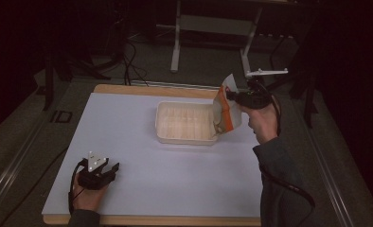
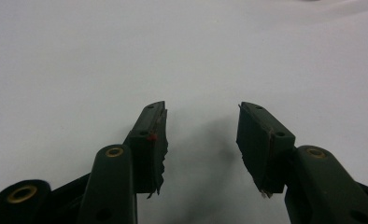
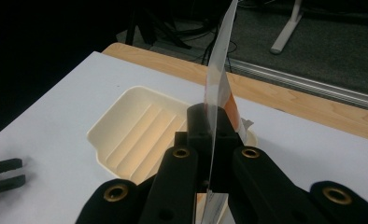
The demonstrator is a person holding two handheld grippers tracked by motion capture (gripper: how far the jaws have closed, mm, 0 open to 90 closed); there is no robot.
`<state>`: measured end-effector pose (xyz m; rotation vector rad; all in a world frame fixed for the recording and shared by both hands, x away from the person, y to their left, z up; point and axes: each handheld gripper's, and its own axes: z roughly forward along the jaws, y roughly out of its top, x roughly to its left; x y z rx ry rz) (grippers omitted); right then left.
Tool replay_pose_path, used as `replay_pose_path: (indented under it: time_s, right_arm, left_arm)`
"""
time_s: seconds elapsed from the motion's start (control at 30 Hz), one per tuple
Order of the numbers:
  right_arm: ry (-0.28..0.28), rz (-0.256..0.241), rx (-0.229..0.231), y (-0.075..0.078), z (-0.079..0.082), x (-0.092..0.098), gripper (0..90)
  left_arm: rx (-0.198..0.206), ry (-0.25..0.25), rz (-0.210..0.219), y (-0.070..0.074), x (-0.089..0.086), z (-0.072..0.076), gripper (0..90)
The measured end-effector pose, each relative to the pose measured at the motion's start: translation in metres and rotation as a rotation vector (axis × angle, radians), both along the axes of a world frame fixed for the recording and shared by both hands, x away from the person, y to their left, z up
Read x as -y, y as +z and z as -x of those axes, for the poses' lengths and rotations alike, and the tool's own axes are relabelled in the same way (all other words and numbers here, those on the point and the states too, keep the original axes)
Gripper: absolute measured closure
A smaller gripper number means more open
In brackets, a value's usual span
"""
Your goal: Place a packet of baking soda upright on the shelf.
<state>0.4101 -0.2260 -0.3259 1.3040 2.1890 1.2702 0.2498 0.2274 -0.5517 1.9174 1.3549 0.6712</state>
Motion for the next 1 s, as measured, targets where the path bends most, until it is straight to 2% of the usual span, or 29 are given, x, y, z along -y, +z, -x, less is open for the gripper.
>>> replay_pose_path:
  time_s: [0.33,1.0]
  right_arm:
    - [-0.010,0.008,-0.004,-0.005,-0.007,-0.007,90.0]
    - [-0.040,0.016,-0.051,-0.020,-0.017,-0.013,90.0]
  left_arm:
    - [0.000,-0.002,-0.002,0.000,0.000,0.000,52.2]
    - [0.001,-0.002,-0.004,0.000,0.001,0.000,52.2]
